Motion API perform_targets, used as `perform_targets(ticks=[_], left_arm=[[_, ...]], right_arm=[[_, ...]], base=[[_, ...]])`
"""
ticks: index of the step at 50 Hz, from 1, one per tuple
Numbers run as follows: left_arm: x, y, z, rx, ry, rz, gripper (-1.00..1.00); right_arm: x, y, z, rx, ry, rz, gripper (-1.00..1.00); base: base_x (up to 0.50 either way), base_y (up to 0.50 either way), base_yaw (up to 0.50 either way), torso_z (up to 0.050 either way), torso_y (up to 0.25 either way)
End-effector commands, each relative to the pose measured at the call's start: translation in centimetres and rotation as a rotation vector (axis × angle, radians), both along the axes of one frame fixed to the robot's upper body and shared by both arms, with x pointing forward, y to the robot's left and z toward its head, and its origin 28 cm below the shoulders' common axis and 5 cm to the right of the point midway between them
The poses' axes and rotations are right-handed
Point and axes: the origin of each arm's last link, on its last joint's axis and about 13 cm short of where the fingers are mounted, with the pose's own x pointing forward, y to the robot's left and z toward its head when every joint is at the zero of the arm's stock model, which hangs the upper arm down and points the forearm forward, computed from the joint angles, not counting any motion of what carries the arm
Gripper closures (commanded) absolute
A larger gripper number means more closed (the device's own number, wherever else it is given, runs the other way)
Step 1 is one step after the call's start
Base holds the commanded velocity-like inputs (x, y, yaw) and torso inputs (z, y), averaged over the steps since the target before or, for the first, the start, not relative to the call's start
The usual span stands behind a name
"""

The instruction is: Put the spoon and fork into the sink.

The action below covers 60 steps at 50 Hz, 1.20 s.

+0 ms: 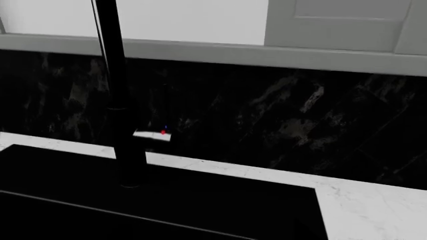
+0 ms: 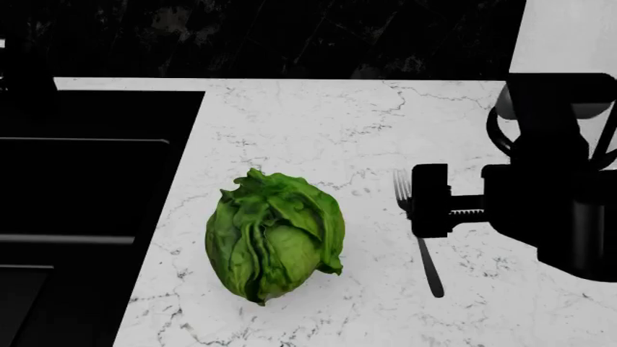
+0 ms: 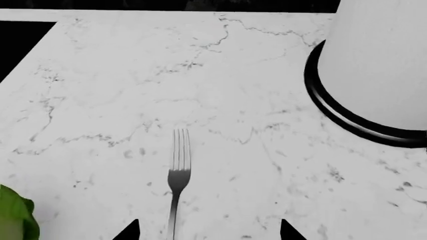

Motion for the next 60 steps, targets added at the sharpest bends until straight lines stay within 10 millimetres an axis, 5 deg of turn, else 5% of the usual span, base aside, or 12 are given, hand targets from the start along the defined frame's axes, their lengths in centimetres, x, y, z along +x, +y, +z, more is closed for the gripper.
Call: perform_targets(ticks=[1,15,46,60], left_arm=[[0.1,0.0,-0.3,-0.016,0.002,0.003,-1.0],[-0.1,0.0,-0.3,-0.019,0.002,0.005,-1.0],[0.1,0.1,-0.7,-0.02,0.01,0.0,-1.0],[-0.1,0.0,-0.8,-0.018,0.011,-0.001,-1.0]], right_arm=[[0.2,0.1,-1.5,-0.007,0.05,0.02,-1.0],[0.2,0.4,-2.8,-0.032,0.101,0.048,-1.0],[4.7,2.8,-3.3,-0.063,0.062,0.096,-1.0],[5.0,2.7,-5.0,-0.054,0.104,0.101,-1.0]], base=[[0.0,0.0,0.0,0.0,0.0],[0.0,0.0,0.0,0.0,0.001],[0.0,0.0,0.0,0.0,0.0],[0.0,0.0,0.0,0.0,0.0]])
